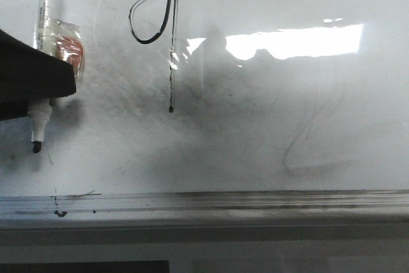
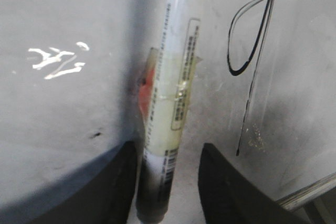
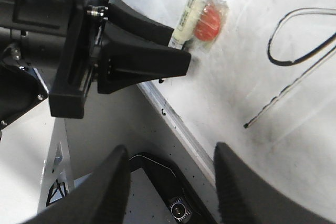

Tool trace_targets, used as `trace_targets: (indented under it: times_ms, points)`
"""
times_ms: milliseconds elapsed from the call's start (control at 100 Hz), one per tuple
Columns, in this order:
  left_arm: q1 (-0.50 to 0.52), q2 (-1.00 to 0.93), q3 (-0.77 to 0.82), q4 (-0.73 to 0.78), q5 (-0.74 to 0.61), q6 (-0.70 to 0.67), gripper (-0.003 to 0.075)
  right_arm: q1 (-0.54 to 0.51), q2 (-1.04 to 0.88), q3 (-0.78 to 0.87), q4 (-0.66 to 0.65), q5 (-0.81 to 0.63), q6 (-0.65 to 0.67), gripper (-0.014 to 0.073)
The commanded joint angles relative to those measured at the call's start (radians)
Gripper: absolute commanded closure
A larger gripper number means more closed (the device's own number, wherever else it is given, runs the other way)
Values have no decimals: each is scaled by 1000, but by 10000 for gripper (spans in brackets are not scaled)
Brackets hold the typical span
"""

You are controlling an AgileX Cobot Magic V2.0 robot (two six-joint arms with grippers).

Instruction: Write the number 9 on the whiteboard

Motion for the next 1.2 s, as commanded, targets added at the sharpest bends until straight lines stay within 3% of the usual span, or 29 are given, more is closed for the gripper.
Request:
trace_targets:
  times_ms: [0, 150, 260, 330, 420, 600, 760, 980, 1190]
  points:
    - [4, -14, -22, -14, -48, 0, 384, 2, -47, -34, -23, -55, -2, 391]
    - [4, -100, -20, 18, -18, 2, 384, 2, -129, 7, -75, -109, -2, 657]
    - [4, -217, -20, 77, 27, 2, 423, 2, -238, 109, -99, -210, -2, 657]
    - [4, -302, -13, 92, 31, 2, 538, 2, -322, 202, -120, -297, -2, 657]
    - [4, -419, 14, 161, 21, 2, 745, 2, -440, 344, -143, -424, -2, 657]
    - [4, -629, 135, 237, 27, 2, 741, 2, -694, 631, -188, -629, -2, 657]
    - [4, -766, 266, 264, 33, -4, 741, 2, -913, 846, -188, -662, -2, 657]
    - [-1, -824, 302, 263, 33, -4, 741, 2, -1090, 963, -188, -665, -2, 657]
    - [-1, -824, 302, 263, 33, -4, 741, 2, -1112, 969, -188, -648, -2, 657]
